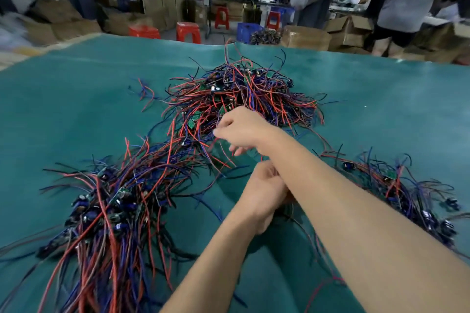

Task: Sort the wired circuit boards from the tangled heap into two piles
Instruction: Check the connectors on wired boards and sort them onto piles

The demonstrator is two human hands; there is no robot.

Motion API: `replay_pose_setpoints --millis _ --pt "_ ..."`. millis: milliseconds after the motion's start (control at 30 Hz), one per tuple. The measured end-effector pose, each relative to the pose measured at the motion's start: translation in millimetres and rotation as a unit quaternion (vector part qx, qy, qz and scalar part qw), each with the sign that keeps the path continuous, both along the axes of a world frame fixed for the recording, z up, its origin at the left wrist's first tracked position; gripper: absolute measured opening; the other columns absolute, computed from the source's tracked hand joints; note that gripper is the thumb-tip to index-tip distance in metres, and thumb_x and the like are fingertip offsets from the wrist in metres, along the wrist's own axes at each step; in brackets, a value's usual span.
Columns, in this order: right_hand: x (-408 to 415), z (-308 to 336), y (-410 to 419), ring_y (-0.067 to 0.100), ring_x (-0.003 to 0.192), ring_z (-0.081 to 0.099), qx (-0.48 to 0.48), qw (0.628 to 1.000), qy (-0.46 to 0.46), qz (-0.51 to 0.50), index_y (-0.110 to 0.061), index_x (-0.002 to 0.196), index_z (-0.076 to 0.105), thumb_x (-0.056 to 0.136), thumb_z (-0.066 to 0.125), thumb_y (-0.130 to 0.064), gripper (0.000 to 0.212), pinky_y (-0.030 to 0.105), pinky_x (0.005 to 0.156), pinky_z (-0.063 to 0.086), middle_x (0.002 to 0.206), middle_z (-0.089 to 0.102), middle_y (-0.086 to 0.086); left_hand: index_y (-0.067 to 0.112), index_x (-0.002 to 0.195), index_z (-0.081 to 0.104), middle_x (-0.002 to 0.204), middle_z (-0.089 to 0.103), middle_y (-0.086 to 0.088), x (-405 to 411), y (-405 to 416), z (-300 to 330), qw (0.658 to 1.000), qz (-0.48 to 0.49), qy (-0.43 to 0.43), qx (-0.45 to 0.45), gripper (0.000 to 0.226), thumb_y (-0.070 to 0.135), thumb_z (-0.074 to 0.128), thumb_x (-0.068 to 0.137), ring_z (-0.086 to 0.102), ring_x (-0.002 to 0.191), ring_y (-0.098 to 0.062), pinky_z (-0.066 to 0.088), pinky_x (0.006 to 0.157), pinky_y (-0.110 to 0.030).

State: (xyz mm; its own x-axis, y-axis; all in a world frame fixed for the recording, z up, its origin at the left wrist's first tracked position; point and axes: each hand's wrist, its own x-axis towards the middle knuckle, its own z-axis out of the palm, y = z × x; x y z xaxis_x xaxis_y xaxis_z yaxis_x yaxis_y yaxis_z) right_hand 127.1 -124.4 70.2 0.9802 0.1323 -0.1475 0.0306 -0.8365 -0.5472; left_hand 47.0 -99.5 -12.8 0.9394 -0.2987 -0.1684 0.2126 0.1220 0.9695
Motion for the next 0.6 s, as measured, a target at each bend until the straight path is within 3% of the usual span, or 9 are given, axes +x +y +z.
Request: replay_pose_setpoints --millis 100,167,300,400,467,600 --pt "-1 -4 -22 0.02 0.069 0.078 0.075 0.992 -0.086 -0.053 -0.014 0.082 0.079 0.093 0.066 -0.014 0.017 0.034 0.077 0.065 0.077 0.078 0.009 0.011 0.092 0.059 0.075 0.061 -0.001 -1 1 9 0.999 0.001 -0.006 -0.031 0.016 0.003 0.047 0.099 0.058 0.068 -0.013 0.052 0.059 -0.02" --pt "-7 -4 -40 0.014 0.062 0.076 0.132 0.978 -0.129 -0.095 -0.016 0.073 0.078 0.086 0.069 -0.003 0.021 0.031 0.07 0.065 0.066 0.076 0.006 0.004 0.096 0.063 0.075 0.065 -0.005 -4 1 13 0.998 0.006 -0.003 -0.065 0.01 0.002 0.053 0.097 0.064 0.07 -0.018 0.055 0.064 -0.028" --pt "-32 2 -80 0.019 0.06 0.073 0.248 0.95 -0.134 -0.133 -0.012 0.071 0.076 0.082 0.07 0.009 0.024 0.027 0.058 0.057 0.064 0.074 0.011 0.0 0.094 0.062 0.061 0.059 -0.009 -6 2 18 0.989 0.045 0.029 -0.137 0.017 -0.003 0.045 0.095 0.065 0.067 -0.023 0.059 0.058 -0.032" --pt "-68 5 -103 0.017 0.057 0.069 0.313 0.928 -0.144 -0.143 -0.008 0.074 0.076 0.083 0.07 0.01 0.021 0.022 0.052 0.055 0.069 0.074 0.017 0.0 0.099 0.063 0.078 0.064 -0.019 -3 3 20 0.976 0.084 0.046 -0.193 0.019 0.007 0.045 0.101 0.068 0.075 -0.027 0.06 0.061 -0.033" --pt "-96 1 -109 0.017 0.056 0.068 0.33 0.929 -0.124 -0.115 -0.007 0.074 0.077 0.084 0.069 0.011 0.022 0.022 0.05 0.053 0.072 0.074 0.022 0.0 0.103 0.061 0.088 0.07 -0.021 0 2 20 0.969 0.08 0.054 -0.228 0.025 0.017 0.044 0.105 0.07 0.077 -0.026 0.061 0.065 -0.032" --pt "-135 -16 -110 0.02 0.053 0.065 0.348 0.936 -0.013 -0.042 -0.002 0.071 0.076 0.083 0.065 0.015 0.024 0.024 0.049 0.052 0.07 0.073 0.022 0.0 0.102 0.062 0.086 0.075 -0.013 0 1 20 0.963 0.059 0.068 -0.252 0.033 0.026 0.043 0.106 0.073 0.073 -0.02 0.059 0.063 -0.027"
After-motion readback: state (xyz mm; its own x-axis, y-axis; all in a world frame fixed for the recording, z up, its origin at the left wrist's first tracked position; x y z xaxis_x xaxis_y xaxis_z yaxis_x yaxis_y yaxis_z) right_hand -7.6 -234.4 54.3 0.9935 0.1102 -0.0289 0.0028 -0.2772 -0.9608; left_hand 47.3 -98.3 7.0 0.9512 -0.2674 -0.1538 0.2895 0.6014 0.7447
